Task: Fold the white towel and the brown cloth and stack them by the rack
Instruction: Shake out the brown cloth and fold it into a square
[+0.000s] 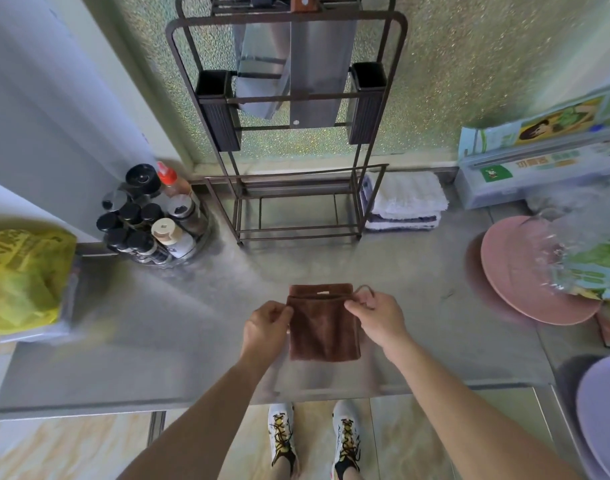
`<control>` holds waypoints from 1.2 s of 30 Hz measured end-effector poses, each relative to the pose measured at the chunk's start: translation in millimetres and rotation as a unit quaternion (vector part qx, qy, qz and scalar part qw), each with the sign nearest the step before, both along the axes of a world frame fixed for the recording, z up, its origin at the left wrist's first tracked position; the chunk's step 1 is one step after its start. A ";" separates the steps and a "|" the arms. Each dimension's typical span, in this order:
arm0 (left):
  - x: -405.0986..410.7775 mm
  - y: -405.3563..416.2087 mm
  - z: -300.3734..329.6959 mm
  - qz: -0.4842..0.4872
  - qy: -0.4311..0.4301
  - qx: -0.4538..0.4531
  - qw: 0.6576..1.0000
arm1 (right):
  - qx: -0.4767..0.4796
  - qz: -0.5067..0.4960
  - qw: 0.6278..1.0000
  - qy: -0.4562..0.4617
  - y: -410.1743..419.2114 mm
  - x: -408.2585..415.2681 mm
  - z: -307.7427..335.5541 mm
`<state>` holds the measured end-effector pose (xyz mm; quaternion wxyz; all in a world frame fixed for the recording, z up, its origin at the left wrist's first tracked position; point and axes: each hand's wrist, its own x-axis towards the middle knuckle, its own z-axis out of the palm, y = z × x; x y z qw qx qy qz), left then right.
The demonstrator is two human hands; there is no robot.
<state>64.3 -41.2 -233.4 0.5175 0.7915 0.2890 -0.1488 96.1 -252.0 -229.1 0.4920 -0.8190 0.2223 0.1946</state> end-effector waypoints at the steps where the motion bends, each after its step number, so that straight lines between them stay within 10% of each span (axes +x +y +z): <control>1: 7.7 -0.2 -3.7 0.002 0.006 0.004 1.000 | -0.024 0.006 1.000 -0.006 1.5 8.9 -5.8; 10: 26.0 -7.0 -28.8 -0.068 -0.088 0.167 0.980 | -0.181 0.005 0.978 -0.099 12.3 20.9 -32.9; 13: 10.3 -10.7 -31.8 -0.238 -0.243 0.298 0.892 | -0.273 0.122 0.915 -0.272 20.3 -3.0 -31.8; 17: -2.4 -6.2 -54.9 -0.448 -0.213 0.373 0.784 | -0.317 0.377 0.837 -0.237 17.6 -21.3 -51.5; 31: -27.5 37.1 -51.7 -0.527 -0.303 0.317 0.728 | -0.291 0.479 0.786 -0.261 -28.5 -57.2 -44.8; 36: -23.1 29.3 -53.1 -0.471 -0.330 0.304 0.759 | -0.279 0.444 0.799 -0.295 -27.4 -51.0 -51.6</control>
